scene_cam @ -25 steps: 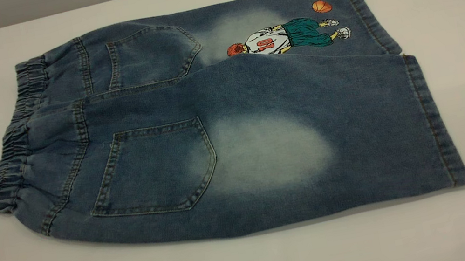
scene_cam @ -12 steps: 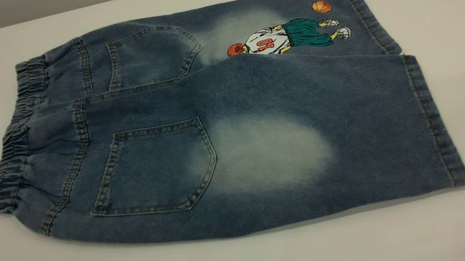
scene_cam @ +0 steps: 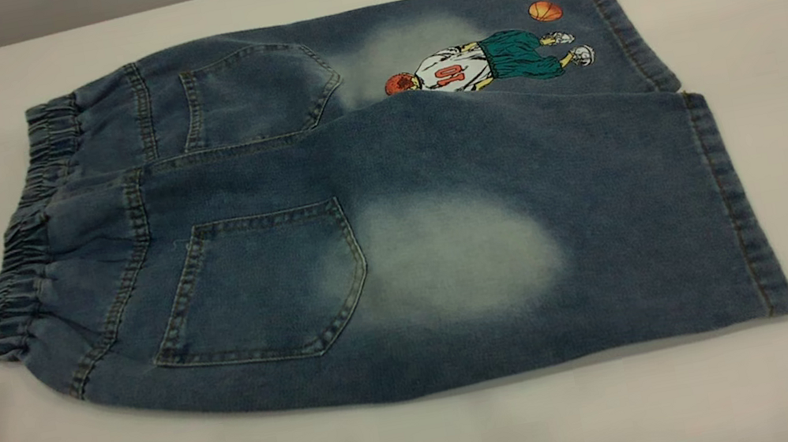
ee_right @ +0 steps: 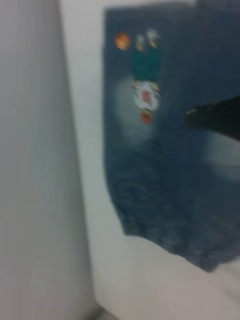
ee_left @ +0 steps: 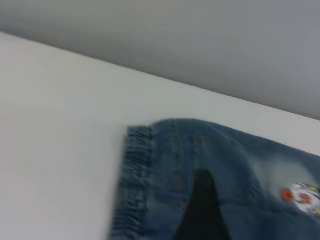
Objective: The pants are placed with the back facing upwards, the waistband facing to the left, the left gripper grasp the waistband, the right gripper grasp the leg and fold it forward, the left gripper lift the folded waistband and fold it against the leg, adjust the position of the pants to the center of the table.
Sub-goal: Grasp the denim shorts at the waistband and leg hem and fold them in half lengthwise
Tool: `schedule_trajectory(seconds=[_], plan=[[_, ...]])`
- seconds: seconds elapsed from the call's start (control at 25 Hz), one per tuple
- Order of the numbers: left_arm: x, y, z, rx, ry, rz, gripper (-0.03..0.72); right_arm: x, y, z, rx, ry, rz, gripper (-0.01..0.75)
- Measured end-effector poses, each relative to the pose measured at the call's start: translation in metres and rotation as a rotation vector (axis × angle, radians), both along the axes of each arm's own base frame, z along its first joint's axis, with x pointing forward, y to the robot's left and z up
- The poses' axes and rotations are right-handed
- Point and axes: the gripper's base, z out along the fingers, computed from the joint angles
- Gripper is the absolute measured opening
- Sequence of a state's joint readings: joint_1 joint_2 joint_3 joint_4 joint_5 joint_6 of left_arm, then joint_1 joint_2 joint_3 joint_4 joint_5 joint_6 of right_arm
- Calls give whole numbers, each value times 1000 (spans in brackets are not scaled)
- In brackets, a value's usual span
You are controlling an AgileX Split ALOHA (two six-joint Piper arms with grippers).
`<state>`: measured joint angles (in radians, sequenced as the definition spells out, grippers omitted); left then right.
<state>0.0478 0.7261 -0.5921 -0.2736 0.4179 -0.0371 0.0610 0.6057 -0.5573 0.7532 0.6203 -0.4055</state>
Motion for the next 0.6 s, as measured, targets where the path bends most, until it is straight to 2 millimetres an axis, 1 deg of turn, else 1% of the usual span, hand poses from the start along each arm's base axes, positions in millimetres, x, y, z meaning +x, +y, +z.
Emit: schedule_trajectory(seconds=[0.08,0.2,0.36,0.52,0.6], plan=[[19,2,-10,5,35,12,510,19,5,-9,26,72,35,458],[43,5,-27,6,96,30,510,47,14,-30,68,197,114,458],[71,8,-54,10,176,52,510,75,28,-58,172,346,235,458],[88,10,-77,24,246,59,510,94,39,-85,278,449,351,458],[91,11,-81,27,241,66,510,101,43,-100,316,499,402,458]])
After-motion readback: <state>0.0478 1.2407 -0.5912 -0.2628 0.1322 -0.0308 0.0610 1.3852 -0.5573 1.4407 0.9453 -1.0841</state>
